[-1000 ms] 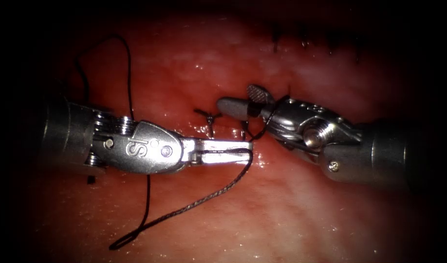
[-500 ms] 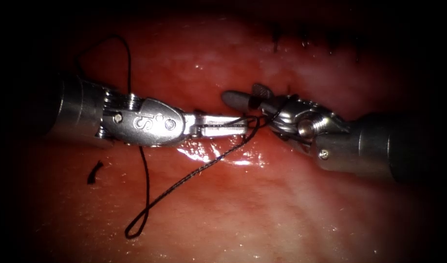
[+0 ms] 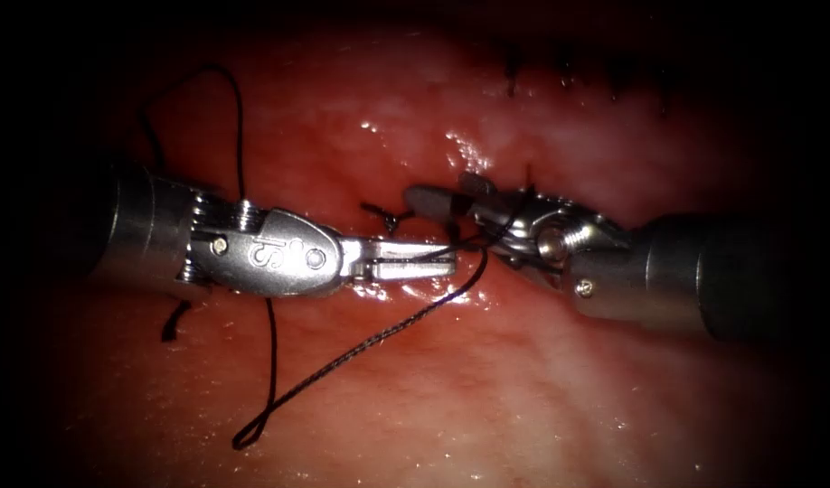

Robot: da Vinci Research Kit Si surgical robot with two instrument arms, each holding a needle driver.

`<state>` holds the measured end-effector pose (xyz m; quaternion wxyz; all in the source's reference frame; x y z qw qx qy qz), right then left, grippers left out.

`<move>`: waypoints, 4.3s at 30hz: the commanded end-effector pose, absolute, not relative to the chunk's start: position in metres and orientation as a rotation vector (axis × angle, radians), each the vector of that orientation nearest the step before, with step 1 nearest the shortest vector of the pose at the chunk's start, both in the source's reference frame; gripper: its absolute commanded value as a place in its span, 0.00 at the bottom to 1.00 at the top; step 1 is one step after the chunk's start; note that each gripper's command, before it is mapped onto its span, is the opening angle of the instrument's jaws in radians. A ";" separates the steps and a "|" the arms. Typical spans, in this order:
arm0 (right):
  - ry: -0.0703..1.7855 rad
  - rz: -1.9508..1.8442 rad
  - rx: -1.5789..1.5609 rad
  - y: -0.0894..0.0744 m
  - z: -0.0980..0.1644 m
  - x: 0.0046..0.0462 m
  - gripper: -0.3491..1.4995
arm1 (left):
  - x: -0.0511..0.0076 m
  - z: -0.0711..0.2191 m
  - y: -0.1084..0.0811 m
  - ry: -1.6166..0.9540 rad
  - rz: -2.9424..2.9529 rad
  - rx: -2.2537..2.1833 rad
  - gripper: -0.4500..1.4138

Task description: Wound Closure

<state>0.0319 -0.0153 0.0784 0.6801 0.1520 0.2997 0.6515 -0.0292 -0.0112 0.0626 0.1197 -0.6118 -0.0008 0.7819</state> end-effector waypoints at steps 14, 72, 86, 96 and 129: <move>0.691 1.482 0.163 -0.013 0.075 0.0310 0.00 | -0.0289 0.063 -0.012 -0.037 2.295 -1.768 0.00; 0.817 1.287 0.090 -0.017 0.071 0.0313 0.00 | -0.0243 0.069 0.017 0.004 2.306 -1.299 0.00; 0.823 1.254 0.078 -0.021 0.071 0.0305 0.00 | -0.0250 0.071 0.022 0.187 2.389 -1.226 0.00; 0.849 1.216 0.059 -0.022 0.071 0.0309 0.00 | -0.0254 0.072 0.024 0.338 2.474 -1.131 0.00; 0.789 1.165 0.065 -0.027 0.071 0.0311 0.00 | -0.0258 0.070 0.028 0.751 2.565 -0.742 0.00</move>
